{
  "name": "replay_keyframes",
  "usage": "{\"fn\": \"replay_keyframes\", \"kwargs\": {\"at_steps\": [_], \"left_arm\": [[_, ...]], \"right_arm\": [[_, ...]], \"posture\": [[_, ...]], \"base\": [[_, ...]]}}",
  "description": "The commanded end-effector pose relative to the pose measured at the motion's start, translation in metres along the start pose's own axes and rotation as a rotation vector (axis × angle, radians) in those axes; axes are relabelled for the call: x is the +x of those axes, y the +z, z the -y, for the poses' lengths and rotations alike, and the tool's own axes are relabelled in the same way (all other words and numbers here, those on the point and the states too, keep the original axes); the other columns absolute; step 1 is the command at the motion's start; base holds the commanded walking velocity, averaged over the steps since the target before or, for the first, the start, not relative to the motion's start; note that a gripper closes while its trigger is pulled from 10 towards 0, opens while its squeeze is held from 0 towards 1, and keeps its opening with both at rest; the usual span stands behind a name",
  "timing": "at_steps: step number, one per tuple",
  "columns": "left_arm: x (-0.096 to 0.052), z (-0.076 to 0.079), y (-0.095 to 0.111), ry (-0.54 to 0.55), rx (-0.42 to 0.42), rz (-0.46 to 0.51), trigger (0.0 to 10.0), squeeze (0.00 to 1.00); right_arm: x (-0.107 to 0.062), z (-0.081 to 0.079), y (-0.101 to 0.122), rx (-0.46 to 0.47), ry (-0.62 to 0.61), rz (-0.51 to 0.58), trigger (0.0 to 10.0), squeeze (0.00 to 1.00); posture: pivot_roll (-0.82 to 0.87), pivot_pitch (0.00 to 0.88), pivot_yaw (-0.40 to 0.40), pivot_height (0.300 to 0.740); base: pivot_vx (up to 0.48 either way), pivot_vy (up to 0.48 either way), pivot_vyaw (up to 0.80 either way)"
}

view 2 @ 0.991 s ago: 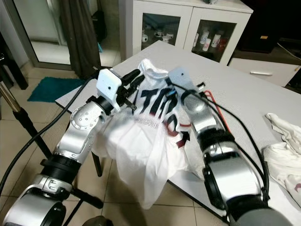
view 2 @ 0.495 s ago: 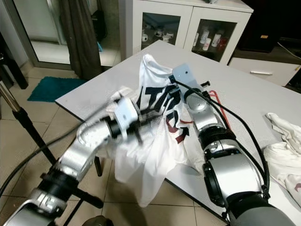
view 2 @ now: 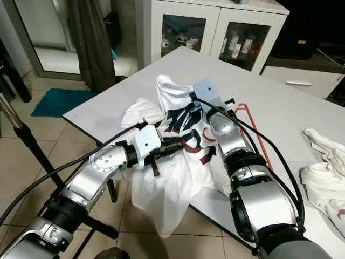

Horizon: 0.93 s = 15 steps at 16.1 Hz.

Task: Hang hanger

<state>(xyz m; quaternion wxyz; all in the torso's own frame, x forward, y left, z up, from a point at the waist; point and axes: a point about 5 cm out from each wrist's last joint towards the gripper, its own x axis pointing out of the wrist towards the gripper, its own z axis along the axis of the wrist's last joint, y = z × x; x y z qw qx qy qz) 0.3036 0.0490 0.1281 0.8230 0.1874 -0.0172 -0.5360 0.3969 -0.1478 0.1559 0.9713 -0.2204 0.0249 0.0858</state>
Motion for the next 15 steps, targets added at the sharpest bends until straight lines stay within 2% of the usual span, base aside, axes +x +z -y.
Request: {"fn": "replay_keyframes", "kwargs": {"at_steps": [1,2,3,4,6,7,8,9,12,13,15], "left_arm": [[0.002,0.002,-0.002,-0.025,0.0,-0.021,10.0,0.0],[0.002,0.004,-0.003,-0.037,-0.01,-0.027,10.0,0.43],[0.001,0.006,-0.007,-0.055,-0.017,-0.049,10.0,0.62],[0.001,0.008,-0.009,-0.07,-0.017,-0.07,10.0,0.6],[0.001,0.01,-0.016,-0.075,-0.009,-0.118,10.0,0.0],[0.001,0.01,-0.018,-0.074,-0.009,-0.132,10.0,0.0],[0.001,0.01,-0.02,-0.071,-0.009,-0.146,10.0,0.0],[0.001,0.009,-0.022,-0.065,-0.005,-0.167,10.0,0.0],[0.001,0.009,-0.022,-0.063,-0.005,-0.169,10.0,0.0],[0.001,0.008,-0.021,-0.061,-0.004,-0.169,10.0,0.0],[0.001,0.008,-0.021,-0.057,-0.002,-0.168,10.0,0.0]], "right_arm": [[0.0,0.008,0.004,0.026,-0.016,0.024,10.0,0.0],[-0.001,0.008,0.004,0.032,-0.009,0.027,10.0,0.0],[-0.001,0.007,0.004,0.035,0.013,0.028,10.0,0.0],[-0.001,0.006,0.005,0.036,0.026,0.031,10.0,0.0],[-0.002,0.006,0.008,0.036,0.042,0.045,10.0,0.0],[-0.002,0.006,0.009,0.038,0.052,0.051,10.0,0.0],[-0.002,0.004,0.01,0.029,0.08,0.061,10.0,0.41],[-0.003,0.0,0.013,-0.003,0.148,0.069,10.0,1.0],[-0.005,-0.002,0.013,-0.035,0.2,0.064,10.0,0.99],[-0.006,0.0,0.013,-0.012,0.215,0.063,10.0,0.0],[-0.009,0.008,0.014,0.03,0.236,0.062,10.0,0.0]], "posture": [[0.06,0.0,-0.054,0.723],[0.06,0.0,-0.054,0.723],[0.06,0.0,-0.055,0.723],[0.06,0.0,-0.056,0.723],[0.06,0.0,-0.057,0.723],[0.06,0.0,-0.056,0.723],[0.06,0.0,-0.056,0.723],[0.06,0.0,-0.055,0.723],[0.06,0.0,-0.052,0.723],[0.06,0.0,-0.052,0.723],[0.06,0.0,-0.051,0.723]], "base": [[0.0,0.0,0.0],[0.0,0.0,0.0],[0.0,0.0,0.0],[0.0,0.0,0.0],[0.0,0.0,0.0],[0.0,0.0,0.0],[0.0,0.0,0.0],[0.0,0.0,0.0],[0.0,0.0,0.0],[0.0,0.0,0.0],[0.0,0.0,0.0]]}}
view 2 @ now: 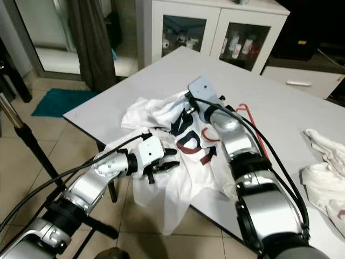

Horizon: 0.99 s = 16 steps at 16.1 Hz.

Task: Hang hanger

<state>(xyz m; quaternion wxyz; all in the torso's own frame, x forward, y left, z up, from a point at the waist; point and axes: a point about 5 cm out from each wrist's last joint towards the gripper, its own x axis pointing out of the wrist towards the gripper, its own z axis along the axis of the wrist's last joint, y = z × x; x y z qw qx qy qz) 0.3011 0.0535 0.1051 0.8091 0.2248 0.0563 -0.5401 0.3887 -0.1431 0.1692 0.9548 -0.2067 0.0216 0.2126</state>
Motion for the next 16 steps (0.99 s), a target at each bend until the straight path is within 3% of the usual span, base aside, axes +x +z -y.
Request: {"fn": "replay_keyframes", "kwargs": {"at_steps": [1,2,3,4,6,7,8,12,13,14,16], "left_arm": [[0.002,0.0,0.001,-0.004,0.011,-0.009,10.0,0.0],[0.002,0.0,0.001,-0.004,0.011,-0.009,10.0,0.0],[0.003,0.001,0.001,-0.003,0.011,-0.01,10.0,0.0],[0.003,0.001,0.001,0.0,0.012,-0.01,10.0,0.0],[0.003,0.001,0.001,0.001,0.012,-0.01,10.0,0.0],[0.004,0.001,0.001,0.003,0.014,-0.009,10.0,0.0],[0.004,0.001,0.001,0.004,0.015,-0.007,10.0,0.0],[0.005,0.001,0.002,0.005,0.018,-0.004,10.0,0.0],[0.005,0.001,0.002,0.005,0.019,-0.004,10.0,0.0],[0.006,0.001,0.002,0.004,0.019,-0.004,10.0,0.0],[0.006,0.001,0.003,0.004,0.021,-0.003,10.0,0.0]], "right_arm": [[-0.007,0.014,0.002,0.022,-0.008,0.004,10.0,0.0],[-0.007,0.014,0.002,0.022,-0.008,0.004,10.0,0.0],[-0.014,0.011,0.002,0.015,0.09,0.008,10.0,1.0],[-0.023,0.006,0.005,-0.003,0.185,0.023,10.0,1.0],[-0.026,0.006,0.007,-0.002,0.204,0.031,10.0,1.0],[-0.034,0.01,0.008,-0.009,0.224,0.033,10.0,0.0],[-0.043,0.014,0.007,-0.033,0.256,0.03,10.0,0.0],[-0.063,0.028,0.008,0.01,0.254,0.024,10.0,0.0],[-0.063,0.028,0.008,0.015,0.246,0.026,10.0,0.46],[-0.063,0.026,0.01,0.025,0.248,0.03,10.0,1.0],[-0.061,0.017,0.014,0.038,0.278,0.045,10.0,1.0]], "posture": [[0.06,0.0,-0.051,0.723],[0.06,0.0,-0.051,0.723],[0.05,0.0,-0.052,0.723],[0.05,0.0,-0.053,0.723],[0.05,0.0,-0.053,0.723],[0.04,0.0,-0.054,0.723],[0.04,0.0,-0.053,0.723],[0.04,0.0,-0.049,0.723],[0.04,0.0,-0.049,0.723],[0.04,0.0,-0.049,0.723],[0.04,0.0,-0.047,0.723]], "base": [[0.0,0.0,0.0],[0.0,0.0,0.0],[0.0,0.0,0.0],[0.0,0.0,0.0],[0.0,0.0,0.0],[0.0,0.0,0.0],[0.0,0.0,0.0],[0.0,0.0,0.0],[0.0,0.0,0.0],[0.0,0.0,0.0],[0.0,0.0,0.0]]}}
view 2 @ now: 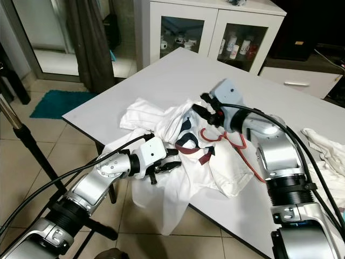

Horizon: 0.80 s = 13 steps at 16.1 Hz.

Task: Hang hanger

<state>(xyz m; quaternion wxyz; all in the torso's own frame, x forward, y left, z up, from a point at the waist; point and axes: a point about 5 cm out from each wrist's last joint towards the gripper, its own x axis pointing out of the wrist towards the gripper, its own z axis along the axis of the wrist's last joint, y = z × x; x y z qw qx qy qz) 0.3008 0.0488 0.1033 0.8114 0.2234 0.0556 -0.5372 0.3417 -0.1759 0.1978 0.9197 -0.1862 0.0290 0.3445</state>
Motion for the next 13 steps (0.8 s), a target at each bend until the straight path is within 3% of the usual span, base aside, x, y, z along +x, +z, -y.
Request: {"fn": "replay_keyframes", "kwargs": {"at_steps": [1,2,5,8,11,13], "left_arm": [[0.002,-0.002,0.003,-0.001,0.025,-0.004,10.0,0.0],[0.001,-0.003,0.003,0.005,0.024,-0.005,10.0,0.0],[-0.002,-0.002,0.0,0.011,0.022,-0.009,10.0,0.0],[-0.002,-0.002,0.0,0.013,0.023,-0.012,10.0,0.0],[0.001,-0.001,0.001,0.005,0.031,-0.01,10.0,0.0],[0.001,-0.003,0.002,0.007,0.035,-0.007,10.0,0.0]], "right_arm": [[-0.001,-0.004,-0.001,0.001,0.021,-0.009,10.0,1.0],[-0.006,-0.003,-0.003,-0.01,0.035,-0.021,10.0,0.0],[-0.027,0.0,-0.007,-0.001,0.075,-0.037,10.0,0.0],[-0.051,-0.006,-0.025,-0.048,0.157,-0.142,10.0,0.0],[-0.07,-0.012,-0.029,-0.02,0.203,-0.162,10.0,0.0],[-0.071,-0.03,-0.033,-0.008,0.304,-0.165,0.0,0.0]], "posture": [[0.04,0.0,-0.047,0.723],[0.05,0.0,-0.05,0.723],[0.05,0.0,-0.051,0.723],[0.04,0.0,-0.05,0.723],[0.02,0.0,-0.041,0.723],[0.02,0.0,-0.04,0.723]], "base": [[0.0,0.0,0.0],[0.0,0.0,0.0],[0.0,0.0,0.0],[0.0,0.0,0.0],[0.0,0.0,0.0],[0.0,0.0,0.0]]}}
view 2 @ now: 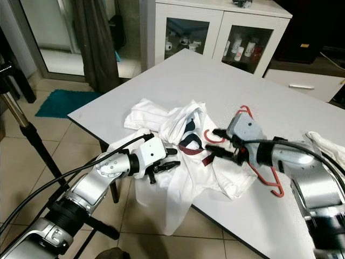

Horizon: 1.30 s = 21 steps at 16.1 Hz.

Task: Hang hanger

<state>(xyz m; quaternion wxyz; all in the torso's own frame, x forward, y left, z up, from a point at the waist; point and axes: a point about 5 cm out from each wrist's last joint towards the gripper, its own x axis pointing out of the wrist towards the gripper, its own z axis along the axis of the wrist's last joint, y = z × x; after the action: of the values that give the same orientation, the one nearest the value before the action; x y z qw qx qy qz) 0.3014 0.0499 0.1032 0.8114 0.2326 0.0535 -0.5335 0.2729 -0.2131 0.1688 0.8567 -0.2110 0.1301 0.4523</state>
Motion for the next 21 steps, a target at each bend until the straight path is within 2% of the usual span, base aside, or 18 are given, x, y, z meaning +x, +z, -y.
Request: {"fn": "replay_keyframes", "kwargs": {"at_steps": [1,4,7,8,9,10,12,14,15,20,21], "left_arm": [[0.002,-0.003,0.004,0.005,0.02,0.005,10.0,0.0],[0.001,-0.01,0.009,0.061,0.028,0.035,10.0,0.0],[-0.004,-0.028,0.02,0.194,0.041,0.097,10.0,0.0],[-0.006,-0.034,0.025,0.242,0.054,0.125,10.0,0.0],[-0.007,-0.037,0.028,0.259,0.051,0.141,10.0,0.0],[-0.008,-0.04,0.03,0.271,0.04,0.155,10.0,0.0],[-0.007,-0.038,0.026,0.253,0.048,0.137,10.0,0.0],[-0.006,-0.036,0.024,0.251,0.051,0.134,10.0,0.0],[-0.006,-0.037,0.026,0.256,0.049,0.141,10.0,0.0],[-0.006,-0.04,0.027,0.263,0.049,0.149,10.0,0.0],[-0.006,-0.04,0.027,0.265,0.049,0.148,10.0,0.0]], "right_arm": [[0.005,-0.007,0.001,-0.001,0.039,0.002,0.0,0.0],[0.025,-0.016,-0.004,-0.005,0.058,-0.027,0.0,0.0],[0.035,-0.024,-0.011,-0.023,0.097,-0.081,0.0,0.0],[0.036,-0.026,-0.015,-0.032,0.114,-0.106,4.0,0.0],[0.036,-0.029,-0.018,-0.04,0.133,-0.124,4.7,0.0],[0.037,-0.034,-0.021,-0.031,0.166,-0.138,7.6,0.0],[0.039,-0.037,-0.023,-0.021,0.177,-0.142,10.0,0.0],[0.043,-0.039,-0.025,-0.017,0.18,-0.146,10.0,0.0],[0.053,-0.04,-0.028,-0.007,0.163,-0.152,10.0,0.0],[0.082,-0.041,-0.029,0.024,0.129,-0.151,10.0,0.0],[0.089,-0.038,-0.03,0.039,0.091,-0.161,10.0,0.0]], "posture": [[0.03,0.0,-0.041,0.723],[0.04,0.0,-0.043,0.723],[0.05,0.0,-0.048,0.723],[0.05,0.0,-0.048,0.723],[0.05,0.0,-0.048,0.723],[0.05,0.0,-0.049,0.723],[0.05,0.0,-0.049,0.723],[0.04,0.0,-0.045,0.723],[0.04,0.0,-0.045,0.723],[0.05,0.0,-0.046,0.723],[0.05,0.0,-0.047,0.723]], "base": [[0.0,0.0,0.0],[0.0,0.0,0.0],[0.0,0.0,0.0],[0.0,0.0,0.0],[0.0,0.0,0.0],[0.0,0.0,0.0],[0.0,0.0,0.0],[0.0,0.0,0.0],[0.0,0.0,0.0],[0.0,0.0,0.0],[0.0,0.0,0.0]]}}
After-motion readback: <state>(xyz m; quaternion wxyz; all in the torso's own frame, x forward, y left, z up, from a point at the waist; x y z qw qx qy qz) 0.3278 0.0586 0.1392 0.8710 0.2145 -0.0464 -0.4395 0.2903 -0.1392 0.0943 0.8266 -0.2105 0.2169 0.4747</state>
